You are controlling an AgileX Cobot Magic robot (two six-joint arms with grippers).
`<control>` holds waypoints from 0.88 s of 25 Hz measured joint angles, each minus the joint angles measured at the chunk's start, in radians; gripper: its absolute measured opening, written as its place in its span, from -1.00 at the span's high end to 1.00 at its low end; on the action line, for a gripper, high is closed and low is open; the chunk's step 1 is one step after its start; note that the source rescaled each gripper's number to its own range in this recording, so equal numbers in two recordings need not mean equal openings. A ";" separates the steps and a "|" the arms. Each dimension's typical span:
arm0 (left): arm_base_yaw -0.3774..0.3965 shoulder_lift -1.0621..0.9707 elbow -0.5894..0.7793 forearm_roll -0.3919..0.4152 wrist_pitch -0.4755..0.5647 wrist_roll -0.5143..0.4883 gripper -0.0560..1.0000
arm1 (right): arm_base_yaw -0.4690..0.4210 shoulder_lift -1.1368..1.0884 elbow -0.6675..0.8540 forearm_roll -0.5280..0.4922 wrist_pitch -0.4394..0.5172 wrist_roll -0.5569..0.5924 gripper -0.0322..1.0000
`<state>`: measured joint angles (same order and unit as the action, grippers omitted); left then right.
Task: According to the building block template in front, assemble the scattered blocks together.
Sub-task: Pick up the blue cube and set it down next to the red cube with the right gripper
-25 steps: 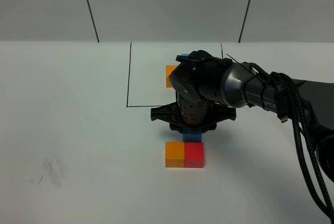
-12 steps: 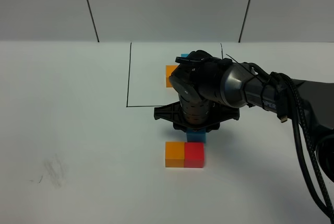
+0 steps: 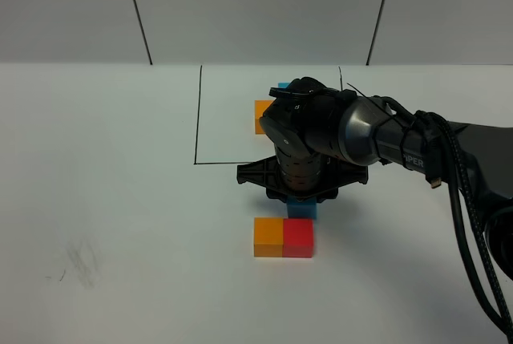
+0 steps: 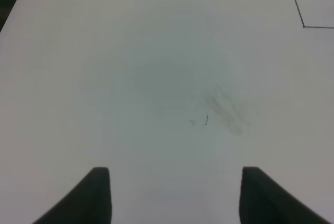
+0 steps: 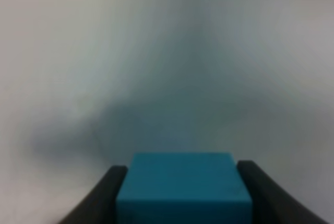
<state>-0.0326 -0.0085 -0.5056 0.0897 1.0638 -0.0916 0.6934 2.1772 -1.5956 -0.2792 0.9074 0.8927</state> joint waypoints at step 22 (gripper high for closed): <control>0.000 0.000 0.000 0.000 0.000 0.000 0.49 | 0.000 0.057 -0.009 0.039 -0.008 0.003 0.90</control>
<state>-0.0326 -0.0085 -0.5056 0.0897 1.0638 -0.0916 0.6934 2.2343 -1.6042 -0.2401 0.8997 0.8953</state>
